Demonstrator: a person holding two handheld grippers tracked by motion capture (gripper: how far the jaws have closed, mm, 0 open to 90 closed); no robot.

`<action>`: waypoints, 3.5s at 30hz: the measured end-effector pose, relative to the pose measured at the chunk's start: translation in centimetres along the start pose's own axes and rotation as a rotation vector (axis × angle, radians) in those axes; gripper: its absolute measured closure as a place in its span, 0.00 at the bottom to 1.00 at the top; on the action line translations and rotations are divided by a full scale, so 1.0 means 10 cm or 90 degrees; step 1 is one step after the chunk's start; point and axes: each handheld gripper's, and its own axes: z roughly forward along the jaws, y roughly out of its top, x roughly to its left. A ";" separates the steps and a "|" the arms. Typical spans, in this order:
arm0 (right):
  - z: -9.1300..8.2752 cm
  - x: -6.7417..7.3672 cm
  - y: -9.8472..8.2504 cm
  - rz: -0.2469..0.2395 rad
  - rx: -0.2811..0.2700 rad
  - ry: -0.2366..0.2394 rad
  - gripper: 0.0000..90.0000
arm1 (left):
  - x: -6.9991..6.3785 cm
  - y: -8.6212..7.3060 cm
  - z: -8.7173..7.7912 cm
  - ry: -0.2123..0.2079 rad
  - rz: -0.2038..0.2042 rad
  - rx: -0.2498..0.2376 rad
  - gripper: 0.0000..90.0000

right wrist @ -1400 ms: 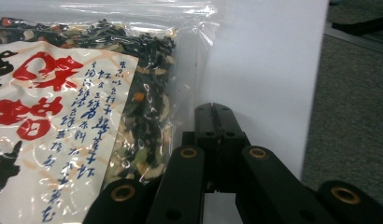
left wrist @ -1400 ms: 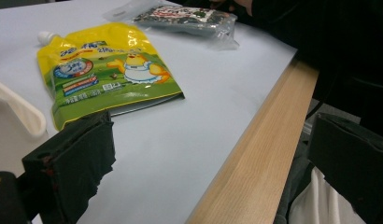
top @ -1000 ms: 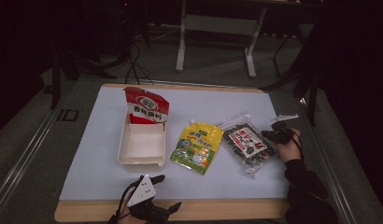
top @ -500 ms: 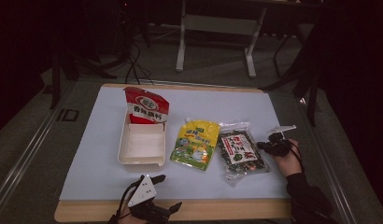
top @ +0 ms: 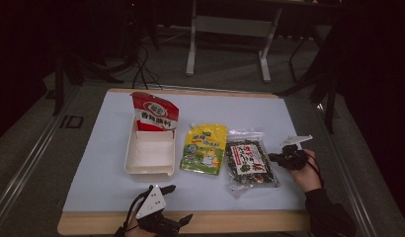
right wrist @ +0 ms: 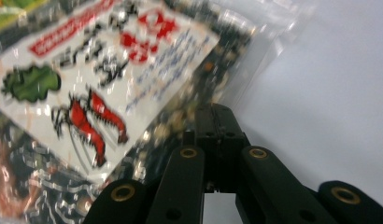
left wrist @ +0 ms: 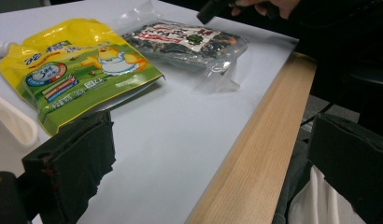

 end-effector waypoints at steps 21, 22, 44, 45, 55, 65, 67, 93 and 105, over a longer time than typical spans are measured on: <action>0.39 -0.48 0.55 0.010 0.000 -0.024 0.62 | 0.00 -0.01 0.00 0.005 0.001 0.003 0.03; 0.41 -0.50 0.56 0.013 0.004 -0.022 0.62 | 0.00 -0.01 0.00 0.005 0.000 0.003 0.03; 0.83 -0.70 0.80 -0.034 0.069 0.049 0.63 | 0.01 -0.06 -0.04 0.012 -0.013 0.011 0.03; 0.83 -0.70 0.80 -0.032 0.069 0.053 0.65 | 0.01 -0.06 -0.04 0.012 -0.015 0.011 0.03; 0.84 -0.59 0.76 -0.076 0.086 -0.016 1.00 | 0.00 -0.06 -0.04 0.009 -0.013 0.011 0.03; 0.44 -0.56 0.86 -0.083 0.028 -0.036 1.00 | 0.00 -0.04 -0.04 0.008 -0.009 0.007 0.03; 0.35 -0.54 0.86 -0.086 0.019 -0.044 1.00 | 0.00 -0.03 -0.03 0.007 -0.009 0.006 0.03; -0.76 0.02 0.99 -0.165 -0.133 -0.068 1.00 | 0.00 0.30 0.18 -0.016 0.042 0.003 0.03; -1.09 0.42 1.02 -0.232 -0.181 -0.046 1.00 | 0.15 0.55 0.51 -0.049 -0.029 0.045 0.04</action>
